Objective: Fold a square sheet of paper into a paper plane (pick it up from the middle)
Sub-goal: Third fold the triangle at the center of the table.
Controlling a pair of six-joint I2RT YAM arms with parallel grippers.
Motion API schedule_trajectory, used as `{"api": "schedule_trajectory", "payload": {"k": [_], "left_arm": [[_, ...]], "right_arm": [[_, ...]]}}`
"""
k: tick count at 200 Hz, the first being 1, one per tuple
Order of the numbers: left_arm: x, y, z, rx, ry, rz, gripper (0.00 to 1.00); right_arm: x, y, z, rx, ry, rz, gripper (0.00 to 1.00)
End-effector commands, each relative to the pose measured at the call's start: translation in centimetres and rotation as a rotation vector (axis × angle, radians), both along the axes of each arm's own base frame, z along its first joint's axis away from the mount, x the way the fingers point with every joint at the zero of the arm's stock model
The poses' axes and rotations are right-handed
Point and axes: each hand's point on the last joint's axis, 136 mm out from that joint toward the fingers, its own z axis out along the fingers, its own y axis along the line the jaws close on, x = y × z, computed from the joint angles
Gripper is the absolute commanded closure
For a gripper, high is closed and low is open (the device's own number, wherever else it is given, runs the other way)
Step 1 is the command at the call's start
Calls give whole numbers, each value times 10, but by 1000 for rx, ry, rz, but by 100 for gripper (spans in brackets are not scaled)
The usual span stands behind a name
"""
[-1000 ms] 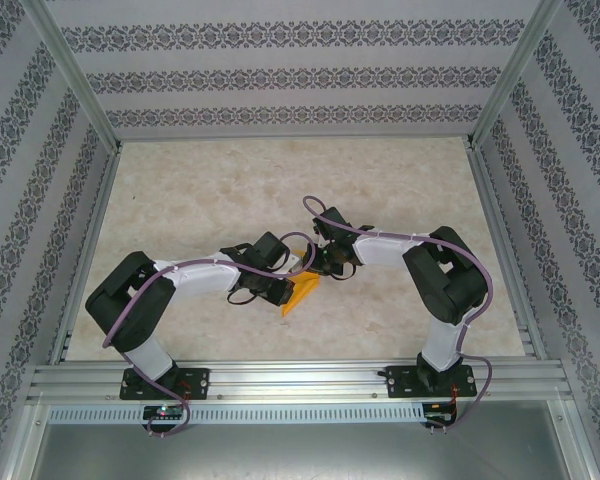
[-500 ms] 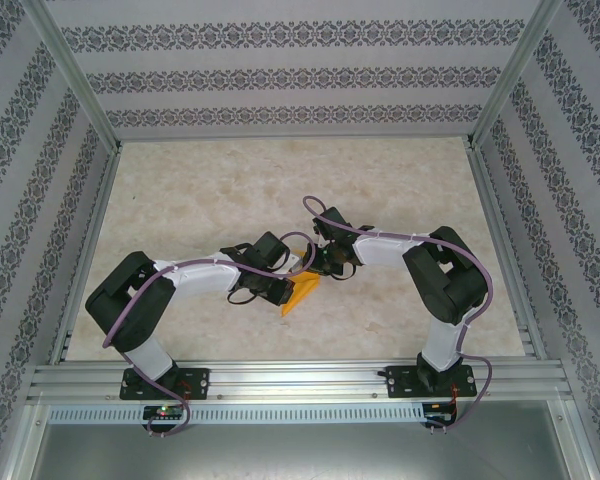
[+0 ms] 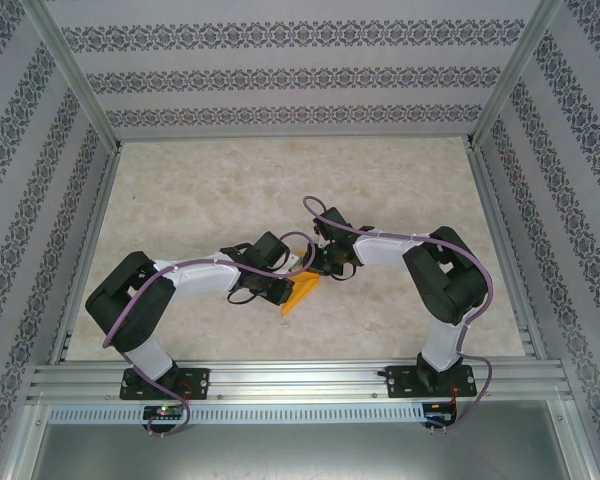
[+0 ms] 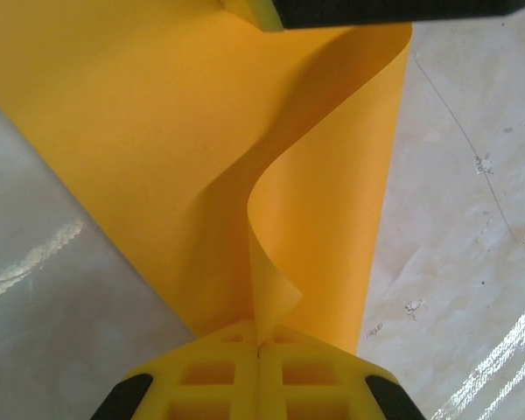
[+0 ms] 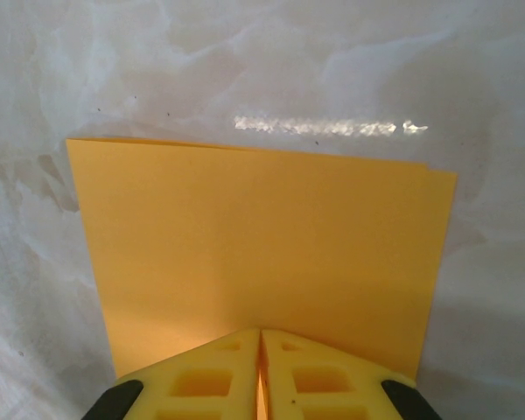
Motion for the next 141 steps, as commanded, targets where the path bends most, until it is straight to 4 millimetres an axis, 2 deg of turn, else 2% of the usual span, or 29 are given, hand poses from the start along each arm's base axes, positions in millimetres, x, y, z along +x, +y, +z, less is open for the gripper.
{"api": "schedule_trajectory", "payload": {"k": [1,116,141], "left_arm": [[11,-2,3,-11,-20,11,94],[5,5,-15,28,5,6,94],[5,7,-16,37,6,5,94]], "right_arm": [[-18,-21,-36,-118,71,-21,89],[-17,-19,-31,-99,67,-31,88],[-10,-17,-14,-49,31,-65,84]]}}
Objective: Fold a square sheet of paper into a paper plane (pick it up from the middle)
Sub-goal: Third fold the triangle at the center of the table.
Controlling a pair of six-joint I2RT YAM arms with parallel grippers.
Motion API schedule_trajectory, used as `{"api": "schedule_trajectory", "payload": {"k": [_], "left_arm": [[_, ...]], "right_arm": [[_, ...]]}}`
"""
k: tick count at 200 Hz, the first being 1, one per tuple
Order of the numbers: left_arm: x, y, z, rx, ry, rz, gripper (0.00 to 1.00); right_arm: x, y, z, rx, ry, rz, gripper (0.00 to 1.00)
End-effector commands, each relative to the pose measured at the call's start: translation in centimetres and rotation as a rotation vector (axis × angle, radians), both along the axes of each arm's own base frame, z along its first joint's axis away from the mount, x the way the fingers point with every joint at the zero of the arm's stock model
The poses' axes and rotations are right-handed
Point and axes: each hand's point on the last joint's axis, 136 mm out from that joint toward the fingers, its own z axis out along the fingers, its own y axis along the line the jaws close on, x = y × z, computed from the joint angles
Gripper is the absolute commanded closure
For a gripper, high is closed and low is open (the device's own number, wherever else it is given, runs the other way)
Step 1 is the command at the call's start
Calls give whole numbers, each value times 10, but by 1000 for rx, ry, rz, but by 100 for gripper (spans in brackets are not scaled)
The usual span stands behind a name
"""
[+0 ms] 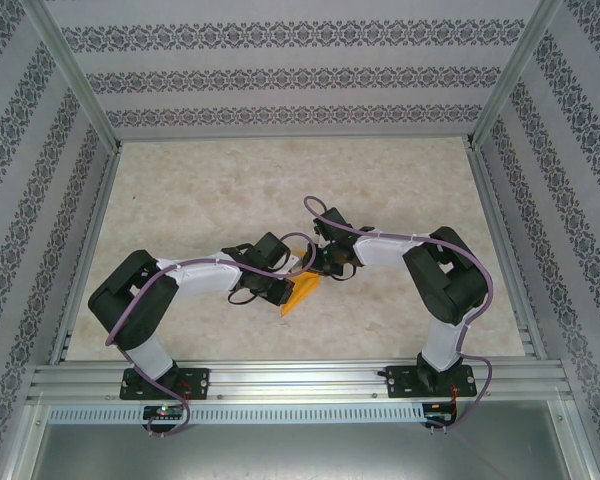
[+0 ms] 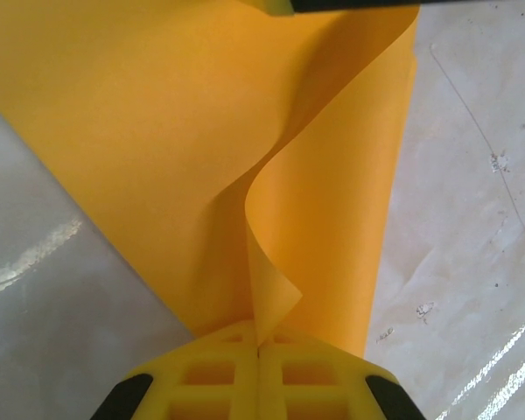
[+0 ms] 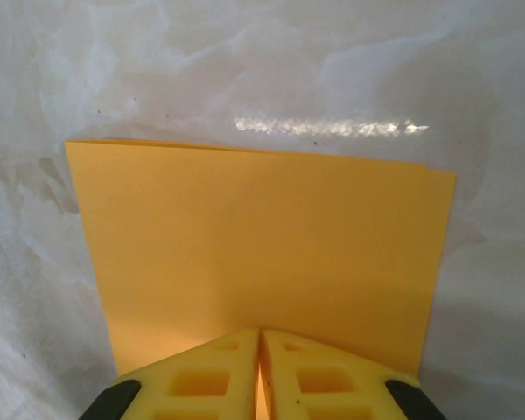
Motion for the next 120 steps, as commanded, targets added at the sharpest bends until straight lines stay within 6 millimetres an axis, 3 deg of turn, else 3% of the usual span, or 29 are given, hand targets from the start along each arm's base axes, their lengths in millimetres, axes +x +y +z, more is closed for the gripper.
{"api": "schedule_trajectory", "payload": {"k": [1,43,73,120], "left_arm": [[5,6,-11,27,-4,4,94],[5,4,-10,20,0,-3,94],[4,2,-10,9,2,-9,94],[5,0,-8,4,2,-16,94]], "right_arm": [[-10,-18,-14,-56,28,-50,84],[3,-26,41,48,-99,-131,79],[-9,-34,48,101,-122,-179,80],[-32,9,54,270,-109,-142,89]]}}
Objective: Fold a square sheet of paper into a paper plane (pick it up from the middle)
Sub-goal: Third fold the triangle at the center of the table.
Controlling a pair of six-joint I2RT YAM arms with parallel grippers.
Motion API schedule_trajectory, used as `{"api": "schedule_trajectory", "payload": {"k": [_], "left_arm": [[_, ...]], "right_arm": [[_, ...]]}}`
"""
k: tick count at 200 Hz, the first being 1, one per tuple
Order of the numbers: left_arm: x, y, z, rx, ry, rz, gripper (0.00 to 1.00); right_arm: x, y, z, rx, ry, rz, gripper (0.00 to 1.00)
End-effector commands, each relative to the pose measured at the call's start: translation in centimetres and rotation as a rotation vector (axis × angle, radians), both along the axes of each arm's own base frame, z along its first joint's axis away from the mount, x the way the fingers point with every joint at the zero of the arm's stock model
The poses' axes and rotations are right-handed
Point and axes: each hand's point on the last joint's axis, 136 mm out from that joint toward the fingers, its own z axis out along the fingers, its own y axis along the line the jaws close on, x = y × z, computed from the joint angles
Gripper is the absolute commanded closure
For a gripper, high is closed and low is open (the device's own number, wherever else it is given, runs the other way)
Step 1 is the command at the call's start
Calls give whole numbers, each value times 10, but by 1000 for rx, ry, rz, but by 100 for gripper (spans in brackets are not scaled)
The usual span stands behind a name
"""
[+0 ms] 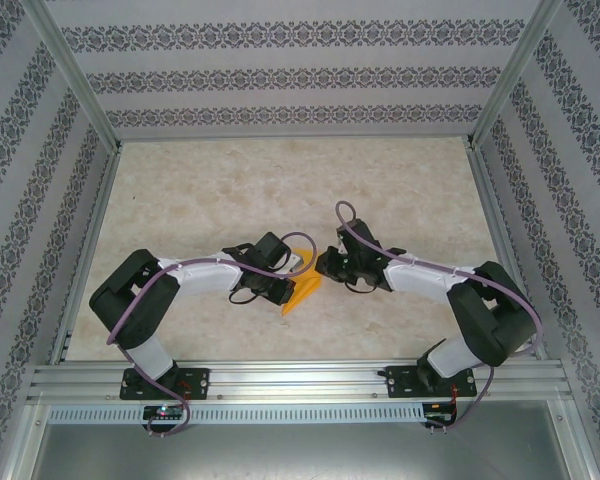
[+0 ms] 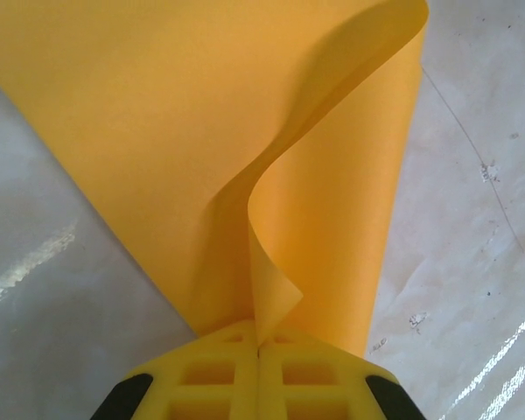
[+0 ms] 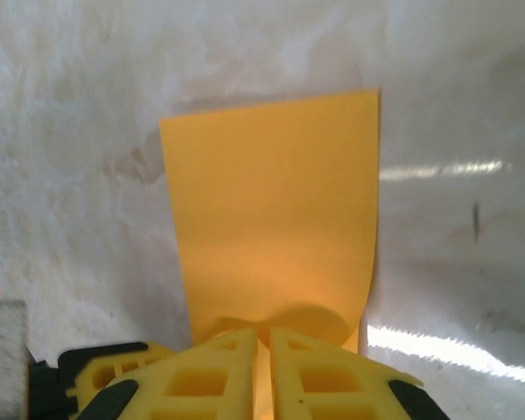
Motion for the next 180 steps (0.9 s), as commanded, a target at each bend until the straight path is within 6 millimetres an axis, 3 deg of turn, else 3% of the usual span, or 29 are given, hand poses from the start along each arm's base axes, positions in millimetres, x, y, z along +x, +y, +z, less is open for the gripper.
{"api": "schedule_trajectory", "payload": {"k": [1,49,80,100,142,180], "left_arm": [[3,5,-8,20,6,-7,94],[4,2,-5,12,6,-13,94],[3,2,-4,11,7,-14,94],[3,3,-5,13,8,-13,94],[4,1,-3,8,7,-16,94],[4,0,-1,4,6,-19,94]], "right_arm": [[-4,32,13,115,-27,14,89],[-3,37,-1,109,-19,-19,90],[21,12,4,49,-48,-92,89],[34,-3,-3,1,-35,-114,89],[44,5,-17,-43,14,-27,90],[42,5,-44,-137,85,31,90]]}}
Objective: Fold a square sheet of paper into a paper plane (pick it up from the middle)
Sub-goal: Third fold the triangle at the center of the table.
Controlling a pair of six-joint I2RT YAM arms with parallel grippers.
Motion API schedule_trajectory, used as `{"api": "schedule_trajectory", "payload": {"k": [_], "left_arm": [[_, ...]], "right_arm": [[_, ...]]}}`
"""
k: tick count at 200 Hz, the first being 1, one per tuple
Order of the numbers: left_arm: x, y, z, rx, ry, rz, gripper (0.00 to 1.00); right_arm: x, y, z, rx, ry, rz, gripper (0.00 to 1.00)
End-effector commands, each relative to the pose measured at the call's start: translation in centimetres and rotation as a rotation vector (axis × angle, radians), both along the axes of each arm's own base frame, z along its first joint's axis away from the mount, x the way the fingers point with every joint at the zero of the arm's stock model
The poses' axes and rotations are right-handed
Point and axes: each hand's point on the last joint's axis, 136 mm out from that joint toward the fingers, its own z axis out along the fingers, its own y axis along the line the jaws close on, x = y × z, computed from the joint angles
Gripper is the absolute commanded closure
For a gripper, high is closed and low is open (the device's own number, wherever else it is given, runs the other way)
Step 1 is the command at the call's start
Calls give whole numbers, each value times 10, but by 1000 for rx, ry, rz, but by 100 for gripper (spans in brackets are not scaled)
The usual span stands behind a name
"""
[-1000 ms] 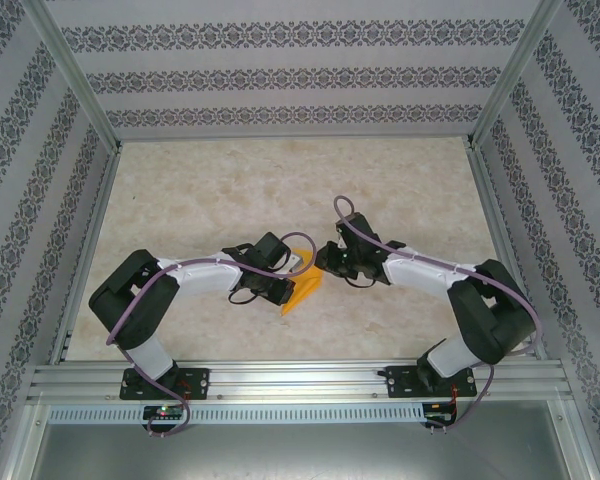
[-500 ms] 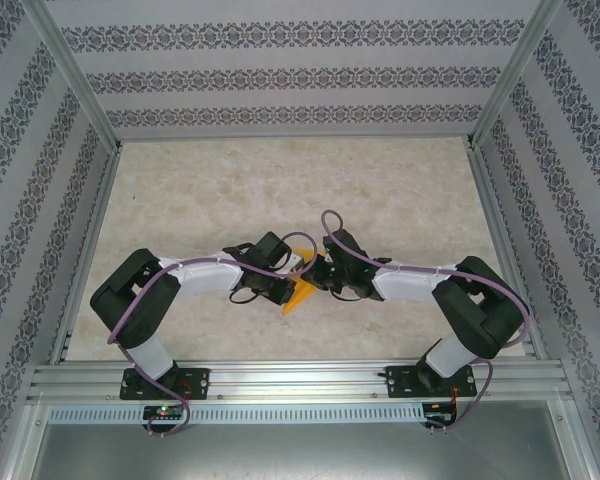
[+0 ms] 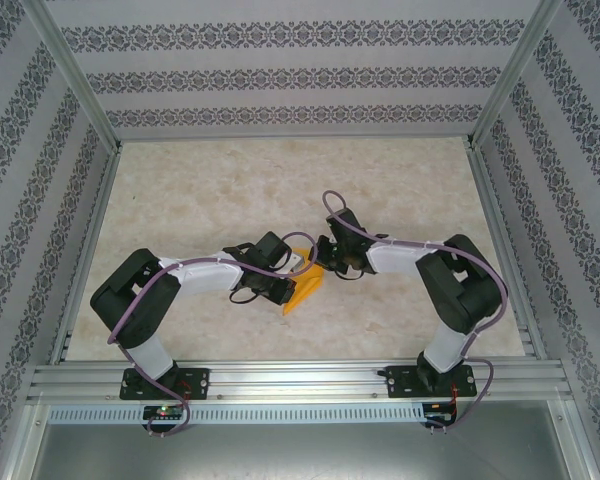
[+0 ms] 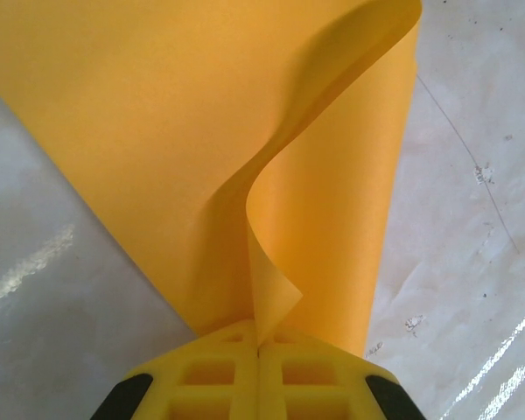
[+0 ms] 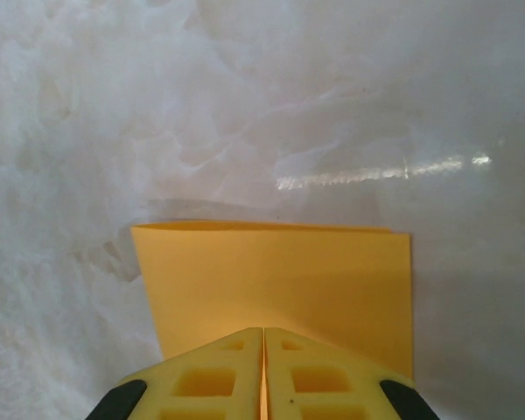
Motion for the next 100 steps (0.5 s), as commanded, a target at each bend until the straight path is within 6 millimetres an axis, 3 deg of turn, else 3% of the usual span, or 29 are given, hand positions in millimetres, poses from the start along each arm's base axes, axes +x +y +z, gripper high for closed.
{"api": "schedule_trajectory", "payload": {"k": [1,43,100], "left_arm": [[4,2,-2,8,9,-12,94],[7,-3,7,-9,-5,-19,94],[9,-4,8,-8,-9,-25,93]], "right_arm": [[-9,-4,-18,-84,53,70,90],[-17,-9,-35,-149,97,120,91],[-18,-10,-36,-163,98,133,91]]}}
